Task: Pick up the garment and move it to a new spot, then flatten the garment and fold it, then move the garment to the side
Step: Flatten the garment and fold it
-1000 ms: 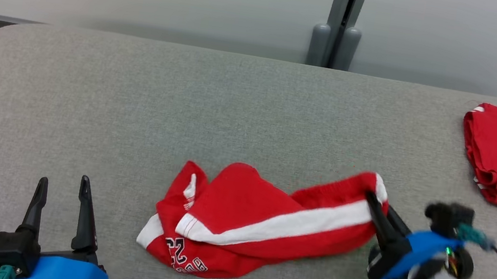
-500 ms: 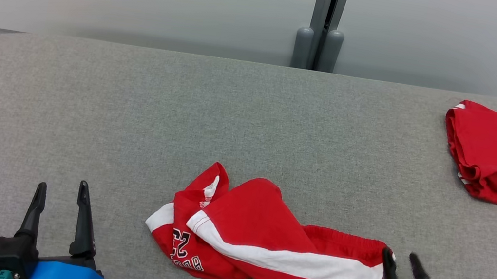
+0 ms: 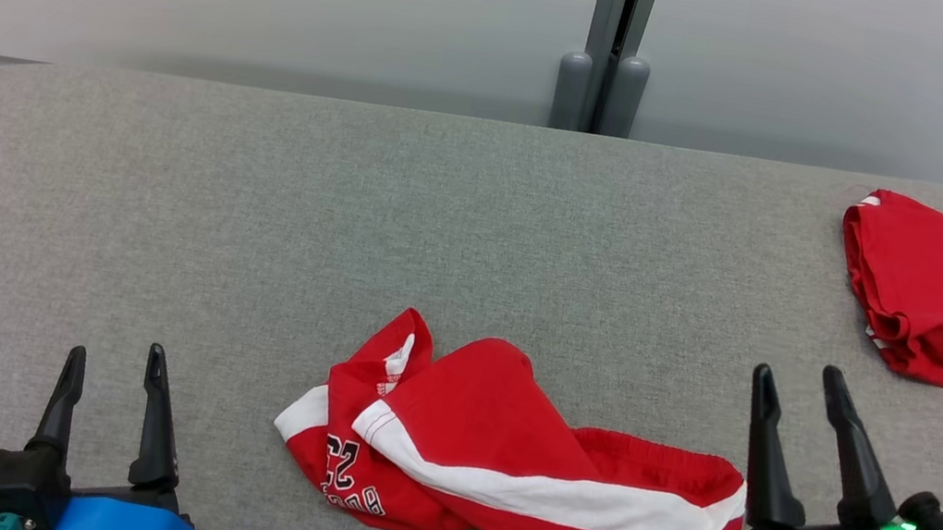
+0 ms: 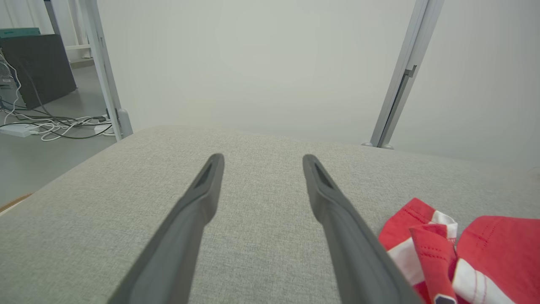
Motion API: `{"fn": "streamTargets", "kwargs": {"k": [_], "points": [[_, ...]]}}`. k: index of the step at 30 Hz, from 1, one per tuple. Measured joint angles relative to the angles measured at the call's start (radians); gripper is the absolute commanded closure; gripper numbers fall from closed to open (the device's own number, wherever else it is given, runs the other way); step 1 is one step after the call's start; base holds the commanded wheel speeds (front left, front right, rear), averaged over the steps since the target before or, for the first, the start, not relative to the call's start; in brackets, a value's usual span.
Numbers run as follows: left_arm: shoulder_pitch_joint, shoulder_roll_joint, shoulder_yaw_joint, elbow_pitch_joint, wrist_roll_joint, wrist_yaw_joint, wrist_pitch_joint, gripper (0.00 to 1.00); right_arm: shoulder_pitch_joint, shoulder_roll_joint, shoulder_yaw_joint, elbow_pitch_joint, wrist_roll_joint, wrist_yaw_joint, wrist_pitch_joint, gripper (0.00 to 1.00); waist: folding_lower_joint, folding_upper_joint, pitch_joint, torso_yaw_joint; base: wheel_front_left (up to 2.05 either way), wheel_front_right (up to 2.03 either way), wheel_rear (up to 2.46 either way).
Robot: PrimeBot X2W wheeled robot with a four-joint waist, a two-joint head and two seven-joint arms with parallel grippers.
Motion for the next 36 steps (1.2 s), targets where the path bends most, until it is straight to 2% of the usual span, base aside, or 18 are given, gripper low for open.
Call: {"fn": "streamTargets", "kwargs": {"k": [7,13,19,25,36], "points": [[-0.012,0.001,-0.025,0.004,0.026,-0.011,0.0,0.0,0.021,0.017,0.023,0.007,-0.041,0.0,0.0,0.0,0.0,0.0,0.007,-0.009,0.0,0.0,0.0],[-0.072,0.003,-0.149,0.044,0.091,-0.08,0.0,0.0,0.018,0.02,0.027,0.024,-0.047,0.0,0.0,0.0,0.0,0.0,0.009,-0.025,0.0,0.0,0.0],[-0.127,0.015,-0.264,0.104,0.144,-0.112,0.046,0.0,0.015,0.023,0.031,0.048,-0.047,0.0,0.0,0.0,0.0,0.0,0.013,-0.05,0.0,0.0,0.0],[-0.14,0.038,-0.334,0.137,0.151,-0.125,0.132,0.0,0.013,0.025,0.033,0.065,-0.042,0.0,0.0,0.0,0.0,0.0,0.023,-0.076,0.0,0.0,0.0],[-0.108,0.072,-0.363,0.189,0.099,-0.133,0.226,0.0,0.012,0.026,0.027,0.071,-0.04,0.0,0.0,0.0,0.0,0.0001,0.028,-0.1,0.0,0.0,0.0]]}}
